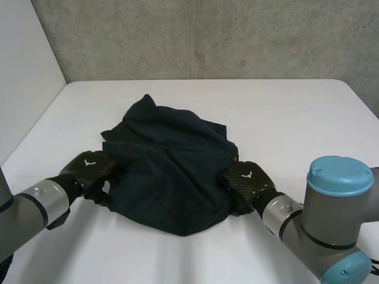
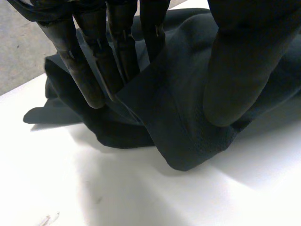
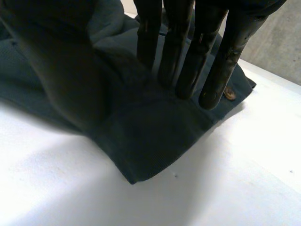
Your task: Fold the shorts.
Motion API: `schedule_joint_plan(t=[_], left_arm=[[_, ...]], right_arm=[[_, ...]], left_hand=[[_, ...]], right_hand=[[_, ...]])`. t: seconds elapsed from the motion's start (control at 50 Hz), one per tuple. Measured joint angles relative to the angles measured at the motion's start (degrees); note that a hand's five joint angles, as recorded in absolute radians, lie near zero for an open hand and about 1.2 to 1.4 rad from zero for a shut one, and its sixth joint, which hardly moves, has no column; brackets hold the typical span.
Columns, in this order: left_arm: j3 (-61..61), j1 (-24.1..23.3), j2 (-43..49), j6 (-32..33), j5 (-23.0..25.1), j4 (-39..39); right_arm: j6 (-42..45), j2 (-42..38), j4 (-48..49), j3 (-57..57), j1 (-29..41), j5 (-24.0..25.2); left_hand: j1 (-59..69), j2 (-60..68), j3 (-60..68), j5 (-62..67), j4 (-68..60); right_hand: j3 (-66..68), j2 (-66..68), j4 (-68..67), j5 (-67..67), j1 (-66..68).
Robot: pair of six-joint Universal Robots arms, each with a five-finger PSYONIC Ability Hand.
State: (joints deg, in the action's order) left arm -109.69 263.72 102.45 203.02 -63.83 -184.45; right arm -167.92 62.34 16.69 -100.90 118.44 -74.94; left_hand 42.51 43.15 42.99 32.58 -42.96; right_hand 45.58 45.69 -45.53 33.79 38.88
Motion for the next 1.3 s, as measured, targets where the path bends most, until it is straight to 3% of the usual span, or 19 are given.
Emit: schedule_joint_plan(t=[0.02,0.08,0.1,0.16,0.3,0.42,0.5,0.52,0.68,0.82,0.98,1.12,1.18,1.3], left_arm=[[-0.10,-0.30,0.10,-0.01,-0.20,-0.20],[-0.27,-1.22,0.34,-0.01,-1.40,-0.95],[-0.29,-1.42,0.37,-0.01,-1.76,-1.11],[-0.29,-2.29,0.41,-0.01,-3.47,-1.81],[0.79,-5.00,-1.00,0.32,-7.83,-3.48],[6.77,-9.61,-12.51,0.65,-15.88,-4.09],[10.42,-10.97,-19.05,0.72,-18.77,-3.66],[12.28,-11.48,-21.93,0.77,-19.70,-3.11],[17.67,-13.07,-26.38,2.44,-20.67,2.43],[17.82,-15.37,-17.59,6.72,-21.15,5.94],[20.81,-17.05,-2.08,7.81,-25.49,5.56],[40.25,-18.78,14.73,11.32,-32.77,4.12],[51.29,-19.49,18.73,12.94,-34.34,2.19],[75.35,-21.43,22.31,14.46,-39.19,-13.01]], right_arm=[[-0.01,-0.31,-0.11,0.37,0.22,-0.09],[-0.03,-0.76,-0.48,1.36,0.61,-0.23],[-0.02,-0.73,-0.58,1.50,0.61,-0.22],[0.09,-0.06,-1.20,1.95,0.48,-0.14],[2.54,6.04,-4.20,3.28,0.10,0.01],[13.13,17.87,-14.31,10.64,0.07,-1.31],[15.75,19.72,-17.85,13.57,0.11,-2.36],[20.44,22.06,-25.64,20.70,0.23,-4.99],[26.70,21.23,-38.32,34.79,0.66,-8.95],[30.51,11.66,-42.99,41.47,0.91,-9.55],[30.74,2.34,-42.69,41.69,1.00,-9.47],[30.53,-8.21,-37.43,50.45,1.09,-11.23],[30.48,-10.17,-31.25,57.09,1.18,-12.82],[30.19,-8.79,-3.03,67.67,1.34,-14.58]], left_hand=[[2.01,2.07,1.88,1.92,-1.96],[5.69,5.89,5.73,5.82,-5.97],[5.69,5.89,5.73,5.82,-5.97],[20.99,21.79,21.36,21.42,-21.75],[21.40,25.02,24.88,23.25,-25.27],[21.40,25.02,24.88,23.25,-25.28],[21.40,25.02,24.89,23.25,-25.29],[21.40,25.03,24.89,23.25,-25.29],[21.40,25.03,24.89,23.25,-25.31],[21.40,25.19,25.06,23.25,-25.33],[21.40,25.29,25.15,23.25,-25.53],[21.37,25.29,25.21,23.25,-25.54],[21.37,25.30,25.26,23.25,-25.55],[21.37,25.30,25.27,23.25,-25.56]], right_hand=[[11.07,11.08,-10.32,9.80,7.28],[19.91,21.03,-21.52,20.85,14.64],[20.49,21.12,-22.22,21.47,15.09],[20.70,21.12,-22.46,21.50,15.35],[20.71,21.12,-22.47,21.50,15.35],[20.71,21.12,-22.70,21.50,15.35],[20.71,21.12,-22.70,21.50,15.35],[20.71,21.12,-22.71,21.50,15.35],[21.30,21.12,-22.71,21.50,15.35],[21.78,21.12,-22.71,21.50,15.36],[22.38,21.12,-22.71,21.50,15.36],[22.38,21.12,-22.71,21.50,15.36],[22.38,21.12,-22.71,21.51,15.36],[22.38,21.12,-22.72,21.50,16.10]])
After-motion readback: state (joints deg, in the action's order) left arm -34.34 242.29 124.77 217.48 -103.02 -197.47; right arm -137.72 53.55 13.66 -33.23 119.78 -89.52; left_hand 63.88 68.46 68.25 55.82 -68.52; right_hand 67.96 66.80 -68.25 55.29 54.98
